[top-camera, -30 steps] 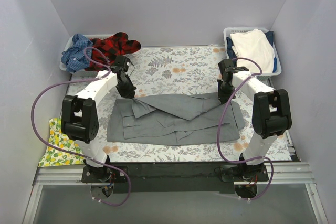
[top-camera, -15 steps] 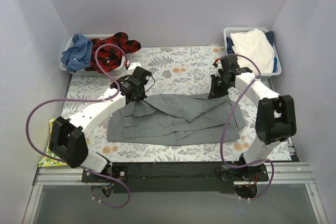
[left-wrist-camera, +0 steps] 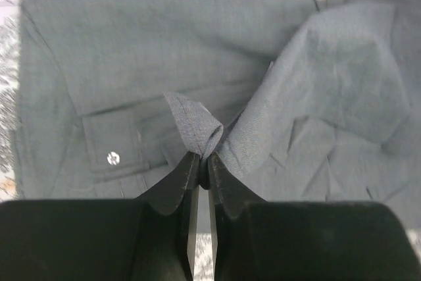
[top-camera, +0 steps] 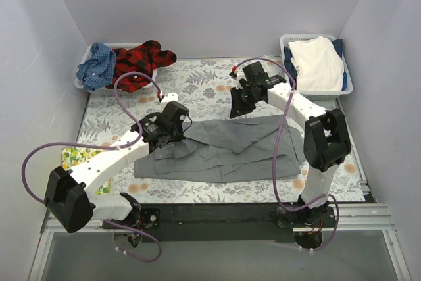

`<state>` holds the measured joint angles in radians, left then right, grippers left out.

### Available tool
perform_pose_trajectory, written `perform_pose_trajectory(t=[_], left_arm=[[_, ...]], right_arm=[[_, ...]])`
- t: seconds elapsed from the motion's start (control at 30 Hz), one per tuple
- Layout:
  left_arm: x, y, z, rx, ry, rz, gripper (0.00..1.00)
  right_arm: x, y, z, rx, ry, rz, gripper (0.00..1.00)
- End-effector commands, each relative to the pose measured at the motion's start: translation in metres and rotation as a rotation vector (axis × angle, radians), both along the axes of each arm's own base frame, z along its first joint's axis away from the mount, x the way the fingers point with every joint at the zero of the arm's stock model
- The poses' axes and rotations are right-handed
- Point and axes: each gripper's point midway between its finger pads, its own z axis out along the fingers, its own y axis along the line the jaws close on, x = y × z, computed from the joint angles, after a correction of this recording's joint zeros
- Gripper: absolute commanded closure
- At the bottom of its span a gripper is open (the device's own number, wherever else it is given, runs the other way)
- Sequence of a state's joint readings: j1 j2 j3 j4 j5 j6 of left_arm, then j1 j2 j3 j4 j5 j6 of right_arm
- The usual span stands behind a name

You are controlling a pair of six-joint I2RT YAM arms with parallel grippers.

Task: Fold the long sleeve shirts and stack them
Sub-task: Fold the shirt

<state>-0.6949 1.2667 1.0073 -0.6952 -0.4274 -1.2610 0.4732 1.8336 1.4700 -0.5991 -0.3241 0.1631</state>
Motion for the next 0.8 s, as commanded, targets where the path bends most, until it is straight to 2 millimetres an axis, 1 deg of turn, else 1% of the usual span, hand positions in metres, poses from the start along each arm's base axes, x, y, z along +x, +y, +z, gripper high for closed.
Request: perform_pose_trajectory(t=[0.0,0.03,0.13,0.17,0.2,0.23,0.27,0.3,0.33,0.4,0.43,0.53,0.6,0.77], left_arm=[[-0.029,-0.011,-0.013,-0.091,0.087,-0.042,0.94],[-0.032,-0.011,-0.016,-0.09,0.098,-0.04,0.94],[-0.037,-0.006,-0.022,-0.067,0.125,-0.026,0.92],[-0.038,-0.004,-0.023,-0.061,0.128,-0.022,0.91],[-0.037,-0.003,-0.024,-0.054,0.129,-0.015,0.91],[-0.037,-0.004,-0.024,-0.054,0.131,-0.015,0.91],[-0.037,-0.004,-0.025,-0.053,0.133,-0.014,0.91],[-0.036,-0.004,-0.025,-0.052,0.133,-0.012,0.91],[-0.036,-0.005,-0.027,-0.048,0.142,-0.013,0.91],[-0.035,-0.006,-0.029,-0.047,0.143,-0.011,0.9],[-0.034,-0.007,-0.028,-0.045,0.142,-0.017,0.9],[-0.031,-0.006,-0.026,-0.033,0.132,-0.017,0.89],[-0.029,-0.005,-0.025,-0.022,0.128,-0.014,0.89],[-0.025,-0.004,-0.022,-0.014,0.115,0.002,0.87]], right_arm=[[0.016,0.01,-0.012,-0.004,0.062,-0.017,0.77],[0.013,0.01,-0.017,-0.018,0.087,-0.013,0.77],[-0.008,0.006,-0.026,-0.069,0.136,0.044,0.76],[-0.014,0.005,-0.026,-0.077,0.127,0.069,0.73],[-0.025,0.004,-0.024,-0.085,0.105,0.104,0.71],[-0.028,0.003,-0.023,-0.089,0.084,0.123,0.68],[-0.031,0.006,-0.019,-0.075,0.067,0.133,0.63],[-0.033,0.011,-0.012,-0.038,0.046,0.148,0.62],[-0.036,0.012,-0.013,-0.03,0.047,0.151,0.59],[-0.036,0.017,-0.011,-0.021,0.029,0.163,0.52],[-0.035,0.019,-0.01,-0.018,0.024,0.166,0.51],[-0.032,0.025,-0.007,-0.016,0.012,0.175,0.5],[-0.036,0.029,-0.008,-0.018,0.012,0.192,0.5],[-0.038,0.023,-0.029,-0.091,0.035,0.178,0.5]])
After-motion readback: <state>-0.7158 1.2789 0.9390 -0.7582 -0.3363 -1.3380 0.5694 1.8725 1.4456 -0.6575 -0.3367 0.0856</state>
